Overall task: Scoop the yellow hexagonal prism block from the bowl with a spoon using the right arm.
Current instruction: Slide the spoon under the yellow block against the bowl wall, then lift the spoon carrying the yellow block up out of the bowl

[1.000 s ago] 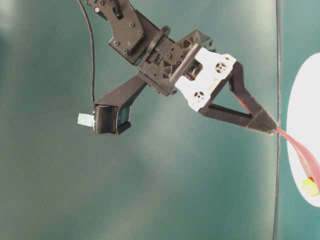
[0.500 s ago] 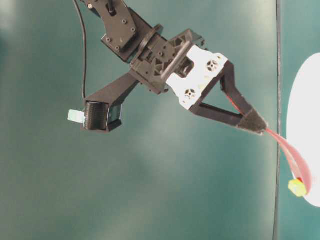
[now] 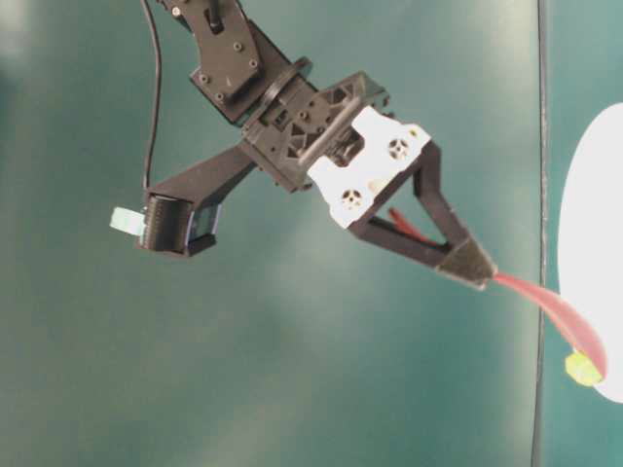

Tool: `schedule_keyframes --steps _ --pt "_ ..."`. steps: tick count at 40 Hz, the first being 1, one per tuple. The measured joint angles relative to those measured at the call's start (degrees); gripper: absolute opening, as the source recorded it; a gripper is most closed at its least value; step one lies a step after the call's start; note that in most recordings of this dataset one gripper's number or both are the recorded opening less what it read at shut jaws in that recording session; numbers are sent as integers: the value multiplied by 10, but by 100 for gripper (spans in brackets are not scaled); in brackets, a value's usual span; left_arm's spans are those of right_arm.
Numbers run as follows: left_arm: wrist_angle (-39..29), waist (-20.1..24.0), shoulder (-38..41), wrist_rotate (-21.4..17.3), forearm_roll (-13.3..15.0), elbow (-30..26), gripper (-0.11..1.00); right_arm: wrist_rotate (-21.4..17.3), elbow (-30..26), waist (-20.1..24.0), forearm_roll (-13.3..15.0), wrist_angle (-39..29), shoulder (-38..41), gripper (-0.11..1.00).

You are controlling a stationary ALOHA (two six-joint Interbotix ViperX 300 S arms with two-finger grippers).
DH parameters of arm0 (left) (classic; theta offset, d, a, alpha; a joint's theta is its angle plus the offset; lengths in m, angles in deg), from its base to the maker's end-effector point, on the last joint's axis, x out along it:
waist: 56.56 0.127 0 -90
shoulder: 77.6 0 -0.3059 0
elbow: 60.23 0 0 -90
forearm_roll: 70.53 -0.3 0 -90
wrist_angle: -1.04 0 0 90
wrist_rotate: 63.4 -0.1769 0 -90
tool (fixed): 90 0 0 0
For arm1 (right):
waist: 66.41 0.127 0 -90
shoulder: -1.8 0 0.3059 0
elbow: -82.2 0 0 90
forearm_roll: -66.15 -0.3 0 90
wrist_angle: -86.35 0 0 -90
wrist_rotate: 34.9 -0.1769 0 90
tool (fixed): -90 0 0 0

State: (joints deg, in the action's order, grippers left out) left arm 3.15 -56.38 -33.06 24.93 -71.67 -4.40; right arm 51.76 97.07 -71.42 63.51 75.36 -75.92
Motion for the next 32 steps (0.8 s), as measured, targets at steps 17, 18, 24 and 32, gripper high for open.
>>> schedule_keyframes --steps 17,18,24,32 --pt "-1 0 0 1 0 1 3 0 0 0 4 18 0 24" --pt "0 0 0 1 0 0 3 0 0 -1 5 18 0 24" --pt "0 -1 0 1 0 0 3 0 1 0 5 18 -5 24" --pt "-1 0 -1 1 0 0 3 0 9 0 5 19 -32 24"
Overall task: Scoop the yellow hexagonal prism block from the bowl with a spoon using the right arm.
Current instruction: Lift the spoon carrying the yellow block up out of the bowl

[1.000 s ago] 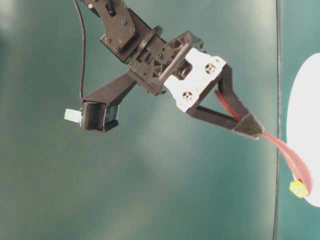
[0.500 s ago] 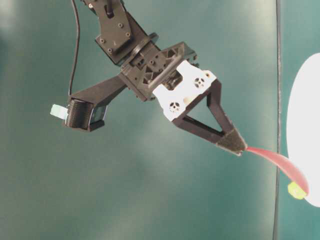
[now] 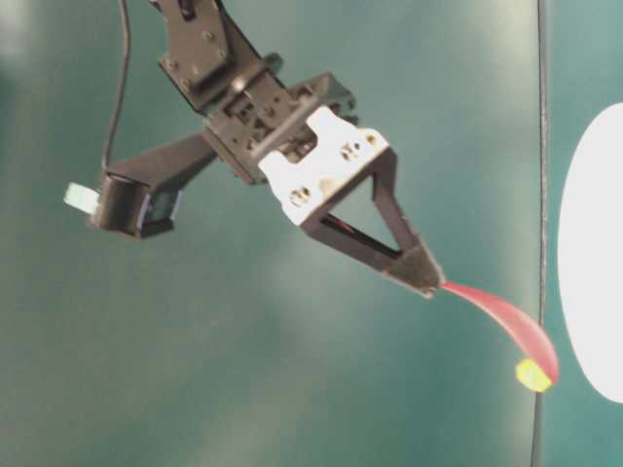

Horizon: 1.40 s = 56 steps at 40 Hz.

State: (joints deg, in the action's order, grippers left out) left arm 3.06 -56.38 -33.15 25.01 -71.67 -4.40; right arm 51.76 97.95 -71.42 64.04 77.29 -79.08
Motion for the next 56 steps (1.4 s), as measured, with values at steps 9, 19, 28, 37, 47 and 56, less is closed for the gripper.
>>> schedule_keyframes --steps 9,19,28,37,47,56 --pt "0 0 0 0 0 0 3 -2 21 0 -1 0 -18 24" --pt "0 0 0 0 1 0 3 -2 36 0 0 13 -33 24" --pt "0 0 0 0 1 0 3 -2 49 0 -1 29 -45 24" --pt "0 0 0 1 0 0 3 -1 66 -1 -1 51 -62 24" --pt "-4 0 0 0 0 0 3 -2 91 -1 0 94 -85 24" --pt "-4 0 0 0 0 0 3 -2 117 0 -1 146 -111 24"
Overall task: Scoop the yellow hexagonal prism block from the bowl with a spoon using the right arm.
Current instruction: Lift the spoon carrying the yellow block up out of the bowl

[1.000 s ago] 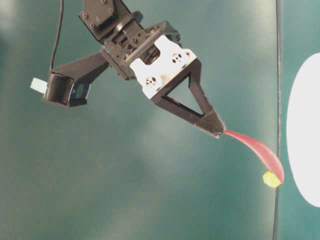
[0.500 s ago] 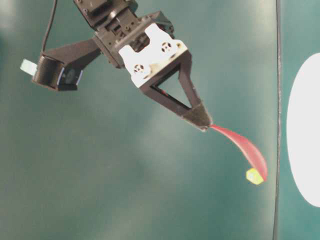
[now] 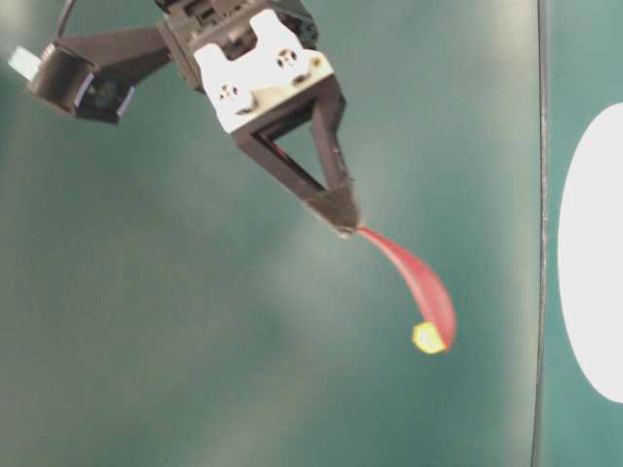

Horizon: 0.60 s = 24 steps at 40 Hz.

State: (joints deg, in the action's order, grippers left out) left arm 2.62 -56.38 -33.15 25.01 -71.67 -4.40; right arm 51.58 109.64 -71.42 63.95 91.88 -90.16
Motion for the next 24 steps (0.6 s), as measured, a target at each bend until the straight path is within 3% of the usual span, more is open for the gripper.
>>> schedule_keyframes --steps 24 --pt "-1 0 0 1 0 0 3 2 61 1 0 146 -47 24"
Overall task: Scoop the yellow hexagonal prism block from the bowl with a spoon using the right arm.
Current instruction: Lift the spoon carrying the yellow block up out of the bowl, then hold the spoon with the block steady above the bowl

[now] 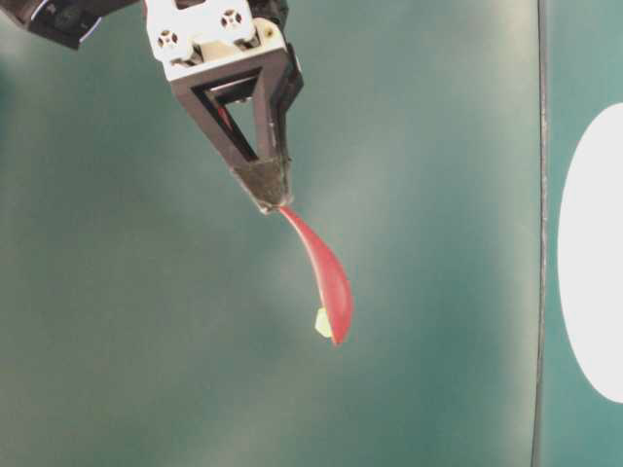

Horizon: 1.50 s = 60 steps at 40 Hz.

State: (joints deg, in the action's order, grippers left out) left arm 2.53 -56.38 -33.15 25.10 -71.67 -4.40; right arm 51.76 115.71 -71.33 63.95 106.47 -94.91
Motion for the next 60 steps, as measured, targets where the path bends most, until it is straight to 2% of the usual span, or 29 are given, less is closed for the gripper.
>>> schedule_keyframes --steps 18,43,60 --pt "1 0 0 -1 0 0 3 1 23 2 25 89 0 24" --pt "0 0 0 4 0 0 3 1 71 3 25 201 -29 24" --pt "1 0 0 6 0 0 3 1 74 2 25 210 -33 24"
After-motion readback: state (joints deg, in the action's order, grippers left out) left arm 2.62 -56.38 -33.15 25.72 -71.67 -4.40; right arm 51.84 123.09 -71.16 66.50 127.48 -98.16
